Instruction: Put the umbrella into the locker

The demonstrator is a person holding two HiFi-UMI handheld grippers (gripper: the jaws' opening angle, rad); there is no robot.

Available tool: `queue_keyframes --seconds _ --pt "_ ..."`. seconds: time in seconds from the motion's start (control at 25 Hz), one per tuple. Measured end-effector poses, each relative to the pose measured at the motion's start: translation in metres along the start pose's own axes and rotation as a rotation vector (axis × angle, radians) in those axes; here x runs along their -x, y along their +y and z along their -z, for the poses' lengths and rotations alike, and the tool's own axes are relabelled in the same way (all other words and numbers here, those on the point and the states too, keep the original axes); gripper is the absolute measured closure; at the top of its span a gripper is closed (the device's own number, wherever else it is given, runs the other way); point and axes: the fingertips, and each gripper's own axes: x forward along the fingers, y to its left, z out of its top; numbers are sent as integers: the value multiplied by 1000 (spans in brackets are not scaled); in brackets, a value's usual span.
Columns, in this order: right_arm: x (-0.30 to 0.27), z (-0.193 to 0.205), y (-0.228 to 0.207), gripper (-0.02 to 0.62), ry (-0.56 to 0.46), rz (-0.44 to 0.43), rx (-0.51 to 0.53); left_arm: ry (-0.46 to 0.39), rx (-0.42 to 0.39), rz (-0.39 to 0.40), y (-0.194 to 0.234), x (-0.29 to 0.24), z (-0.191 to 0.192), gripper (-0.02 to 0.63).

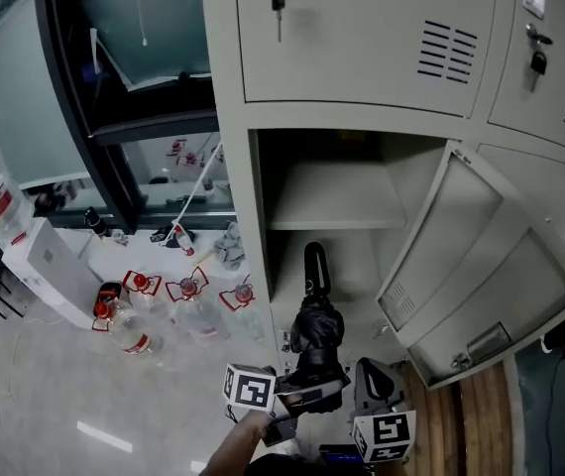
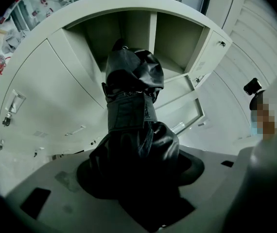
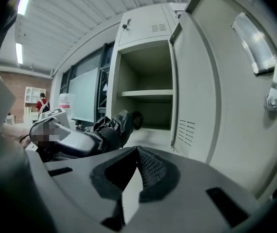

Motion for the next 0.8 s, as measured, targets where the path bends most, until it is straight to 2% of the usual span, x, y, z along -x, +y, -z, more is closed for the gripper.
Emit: queue_keyframes --seconds 0.2,0.4,0.64,0.8 --pt "-6 -1 -5 594 15 31 2 5 26 28 1 -8 -8 334" --pt "-19 -4 -3 594 0 -24 -22 6 33 32 6 -11 -14 334" --pt "-33 -2 -6 594 10 -48 -19 -29 96 43 15 -17 -23 334" --pt "-42 -3 -11 594 13 -51 -27 -32 71 51 19 -22 -33 334"
